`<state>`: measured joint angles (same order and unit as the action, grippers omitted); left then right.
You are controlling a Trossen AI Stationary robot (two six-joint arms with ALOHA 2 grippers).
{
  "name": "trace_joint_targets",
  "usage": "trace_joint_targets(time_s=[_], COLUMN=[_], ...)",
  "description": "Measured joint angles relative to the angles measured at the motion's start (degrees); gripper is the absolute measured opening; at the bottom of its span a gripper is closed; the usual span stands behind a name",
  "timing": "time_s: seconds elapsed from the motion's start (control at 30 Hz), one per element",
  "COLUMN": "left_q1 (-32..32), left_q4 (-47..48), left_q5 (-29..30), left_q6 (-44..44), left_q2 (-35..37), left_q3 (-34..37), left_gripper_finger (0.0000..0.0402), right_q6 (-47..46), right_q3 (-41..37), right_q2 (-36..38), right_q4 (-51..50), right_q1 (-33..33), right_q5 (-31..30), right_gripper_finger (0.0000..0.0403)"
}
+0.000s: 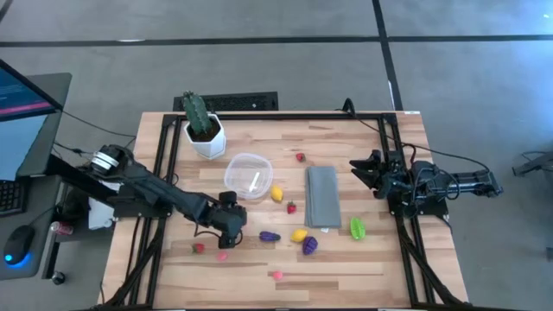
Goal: Pick and placing Produce into tupperware
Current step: Put the top pink peach into the transparent container
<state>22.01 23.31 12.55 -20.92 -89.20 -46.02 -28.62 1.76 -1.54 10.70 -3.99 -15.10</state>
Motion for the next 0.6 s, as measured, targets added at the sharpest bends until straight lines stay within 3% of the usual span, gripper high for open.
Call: trace_joint_targets(time_s=[0.6], left_q1=[-1.3], left_q4=[-0.1], left_q5=[0.1], left_q6=[-2.1], left_q2=[-1.9], left_q3=[0.0], left_gripper_finger=[0.0256], right_q6=[-1.4], right_q3=[0.0], right_q2=[0.0], right_q4=[-0.4], right_q1=[-0.1], right_q5=[0.0], right_gripper_finger=[0.0239])
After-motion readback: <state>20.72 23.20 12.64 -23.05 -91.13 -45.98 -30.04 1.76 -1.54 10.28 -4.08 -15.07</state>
